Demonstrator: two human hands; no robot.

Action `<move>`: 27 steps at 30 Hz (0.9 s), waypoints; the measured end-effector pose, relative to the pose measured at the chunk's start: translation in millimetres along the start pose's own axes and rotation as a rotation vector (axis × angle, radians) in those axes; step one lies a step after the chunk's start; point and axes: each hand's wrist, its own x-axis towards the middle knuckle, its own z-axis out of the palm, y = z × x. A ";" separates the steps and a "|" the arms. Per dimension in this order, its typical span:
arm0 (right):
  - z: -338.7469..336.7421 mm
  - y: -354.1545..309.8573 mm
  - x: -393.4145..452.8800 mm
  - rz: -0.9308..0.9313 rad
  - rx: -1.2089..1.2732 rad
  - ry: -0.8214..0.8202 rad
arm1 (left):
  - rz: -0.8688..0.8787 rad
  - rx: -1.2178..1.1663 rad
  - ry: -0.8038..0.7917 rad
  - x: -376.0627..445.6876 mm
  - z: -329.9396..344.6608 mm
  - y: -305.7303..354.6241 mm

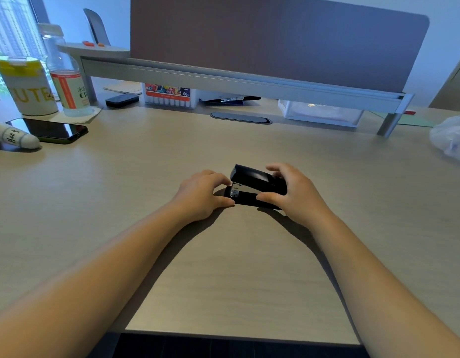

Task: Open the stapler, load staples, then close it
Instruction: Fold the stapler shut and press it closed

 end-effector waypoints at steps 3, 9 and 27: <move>-5.7 7.1 -9.4 0.124 0.160 0.005 | -0.032 -0.291 -0.026 -1.9 -2.1 1.0; -1.8 8.3 -14.5 0.165 0.246 0.003 | -0.175 -0.709 0.000 1.7 -4.2 9.3; -6.7 12.1 -15.7 0.195 0.194 -0.004 | -0.183 -0.545 0.052 2.8 0.4 6.6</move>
